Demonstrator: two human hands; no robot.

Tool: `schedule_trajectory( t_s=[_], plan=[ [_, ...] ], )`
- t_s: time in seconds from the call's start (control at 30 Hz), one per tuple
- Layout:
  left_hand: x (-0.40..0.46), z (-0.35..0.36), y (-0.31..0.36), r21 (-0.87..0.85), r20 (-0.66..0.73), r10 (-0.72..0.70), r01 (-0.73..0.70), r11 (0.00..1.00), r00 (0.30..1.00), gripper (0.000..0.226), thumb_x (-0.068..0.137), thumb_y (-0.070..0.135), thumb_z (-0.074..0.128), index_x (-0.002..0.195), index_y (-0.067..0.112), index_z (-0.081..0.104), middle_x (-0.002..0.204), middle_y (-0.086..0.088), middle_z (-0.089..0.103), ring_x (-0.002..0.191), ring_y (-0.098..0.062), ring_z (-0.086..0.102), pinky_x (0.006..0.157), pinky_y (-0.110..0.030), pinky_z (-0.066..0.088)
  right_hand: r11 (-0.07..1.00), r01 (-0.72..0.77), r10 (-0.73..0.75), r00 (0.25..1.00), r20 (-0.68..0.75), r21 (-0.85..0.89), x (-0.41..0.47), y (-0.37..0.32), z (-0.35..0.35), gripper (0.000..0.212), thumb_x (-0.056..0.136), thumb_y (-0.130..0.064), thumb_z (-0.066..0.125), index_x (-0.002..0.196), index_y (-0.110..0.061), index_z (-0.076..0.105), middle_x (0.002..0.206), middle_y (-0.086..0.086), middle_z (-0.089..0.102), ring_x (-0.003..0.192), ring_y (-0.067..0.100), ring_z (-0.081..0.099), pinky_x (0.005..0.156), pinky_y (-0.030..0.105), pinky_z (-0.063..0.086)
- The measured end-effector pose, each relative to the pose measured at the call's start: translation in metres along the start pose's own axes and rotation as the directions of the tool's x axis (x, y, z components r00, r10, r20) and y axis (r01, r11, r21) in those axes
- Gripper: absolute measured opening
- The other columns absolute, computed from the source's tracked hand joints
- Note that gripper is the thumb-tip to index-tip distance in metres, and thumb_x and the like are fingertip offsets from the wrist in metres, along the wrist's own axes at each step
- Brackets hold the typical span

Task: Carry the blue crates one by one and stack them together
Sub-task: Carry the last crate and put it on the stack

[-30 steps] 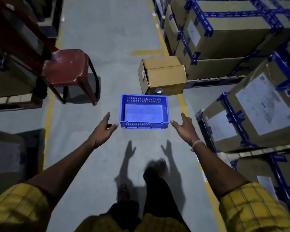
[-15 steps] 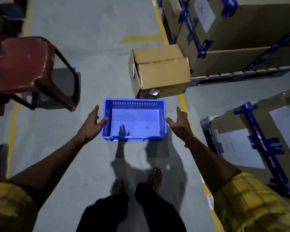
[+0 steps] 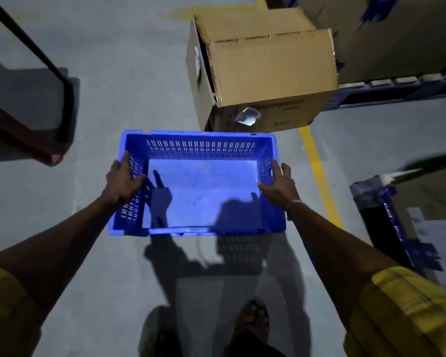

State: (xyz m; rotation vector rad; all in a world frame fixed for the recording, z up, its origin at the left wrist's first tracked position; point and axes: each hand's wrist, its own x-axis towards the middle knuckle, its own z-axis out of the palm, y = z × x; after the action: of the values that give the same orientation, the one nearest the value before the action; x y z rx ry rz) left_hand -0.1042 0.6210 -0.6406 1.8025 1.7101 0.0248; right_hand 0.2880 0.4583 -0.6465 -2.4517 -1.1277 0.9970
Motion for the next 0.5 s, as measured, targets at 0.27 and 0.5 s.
schedule_trajectory(
  t_s=[0.27, 0.5],
  plan=[
    [0.015, 0.004, -0.026, -0.093, 0.016, -0.053, 0.054, 0.994, 0.998, 0.069, 0.089, 0.002, 0.055, 0.153, 0.02, 0.036, 0.119, -0.025, 0.06, 0.094, -0.044, 0.063, 0.076, -0.043, 0.052, 0.999, -0.043, 0.043, 0.999, -0.005, -0.017, 0.022, 0.018, 0.018, 0.077, 0.089, -0.006, 0.053, 0.156, -0.031, 0.023, 0.151, 0.014, 0.027, 0.129, 0.043, 0.045, 0.106, 0.048, 0.043],
    [-0.022, -0.046, -0.005, -0.199, 0.006, 0.013, -0.012, 0.98, 1.0, 0.068, 0.086, -0.011, 0.047, 0.149, 0.015, 0.046, 0.106, -0.028, 0.064, 0.074, -0.033, 0.06, 0.065, -0.037, 0.046, 0.994, -0.097, 0.097, 0.995, -0.01, -0.041, -0.019, 0.003, -0.028, 0.077, 0.089, -0.007, 0.056, 0.156, -0.029, 0.025, 0.155, 0.012, 0.024, 0.13, 0.045, 0.045, 0.105, 0.046, 0.041]
  ],
)
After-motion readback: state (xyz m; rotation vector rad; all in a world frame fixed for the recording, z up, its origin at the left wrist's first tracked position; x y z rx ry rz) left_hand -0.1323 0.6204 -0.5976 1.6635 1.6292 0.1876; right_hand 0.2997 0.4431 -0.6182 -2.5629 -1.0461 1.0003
